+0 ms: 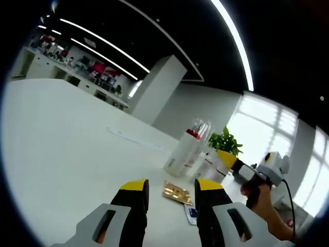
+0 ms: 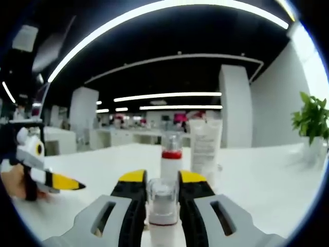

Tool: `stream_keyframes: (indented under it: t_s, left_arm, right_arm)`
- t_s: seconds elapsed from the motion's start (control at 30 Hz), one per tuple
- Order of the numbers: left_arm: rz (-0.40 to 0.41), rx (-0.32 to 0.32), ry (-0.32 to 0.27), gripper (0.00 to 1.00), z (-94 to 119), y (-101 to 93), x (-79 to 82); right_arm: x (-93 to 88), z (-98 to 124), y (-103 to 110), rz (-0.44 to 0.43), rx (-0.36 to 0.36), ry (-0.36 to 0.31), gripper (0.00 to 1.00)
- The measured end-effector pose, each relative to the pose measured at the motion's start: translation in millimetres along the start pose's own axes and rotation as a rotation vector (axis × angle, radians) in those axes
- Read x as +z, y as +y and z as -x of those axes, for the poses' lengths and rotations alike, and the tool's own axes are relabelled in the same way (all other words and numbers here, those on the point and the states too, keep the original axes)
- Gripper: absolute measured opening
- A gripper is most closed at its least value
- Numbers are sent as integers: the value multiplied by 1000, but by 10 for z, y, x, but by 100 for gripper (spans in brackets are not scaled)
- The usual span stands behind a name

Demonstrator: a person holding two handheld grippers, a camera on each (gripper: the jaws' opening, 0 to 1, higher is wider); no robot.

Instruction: Arrange the skincare products in the storage area until every visible bottle or jar stands upright without overlapping.

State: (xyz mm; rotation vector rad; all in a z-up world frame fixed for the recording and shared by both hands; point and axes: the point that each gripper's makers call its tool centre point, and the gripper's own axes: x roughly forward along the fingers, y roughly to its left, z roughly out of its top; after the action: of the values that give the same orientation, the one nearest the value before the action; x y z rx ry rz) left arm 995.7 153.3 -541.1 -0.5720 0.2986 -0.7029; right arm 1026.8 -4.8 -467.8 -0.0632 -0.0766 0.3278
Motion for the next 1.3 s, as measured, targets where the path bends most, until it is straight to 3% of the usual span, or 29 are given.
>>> stream_keyframes:
  t_s: [0.2,0.3,0.37,0.47,0.53,0.6,0.7,0.77,0.87,0.93,1.07,1.3]
  left_arm:
    - [0,1,0,36,-1,3,-7]
    - [-2,2,1,36,0,4,-19]
    - [-2,3,2,36,-1,6,-23]
    - [-2,3,2,36,-2,5,-30]
    - [-4,5,4,36,0,6,-36]
    - [-2,5,4,36,2,6,-39]
    - [3,6,2,36,5,16,-32]
    - [3,9,-1,36,9,24,-25]
    - [8,12,-4,36,14,32,-18]
    - [8,14,-3,36,10,34,-20]
    - [3,15,0,36,2,23,-29]
    - [5,19,1,36,-6,38,-22]
  right_arm:
    - [-20,37,-26,-11,-6,5,22]
    - [-77,70,14,-15,15,32,31]
    - [-202,112,21,-12,18,103,41]
    - [-281,121,15,44,30,150,43]
    - [-482,159,-13,89,37,268,44]
    - [-583,177,-6,91,52,318,45]
    - [-664,206,10,41,79,369,42]
    - [-770,270,-20,49,84,445,37]
    - [-877,301,-63,63,82,499,36]
    - [-971,322,-40,28,102,542,32]
    - [-1003,305,16,11,109,542,21]
    - [-1057,164,-44,-3,56,505,21]
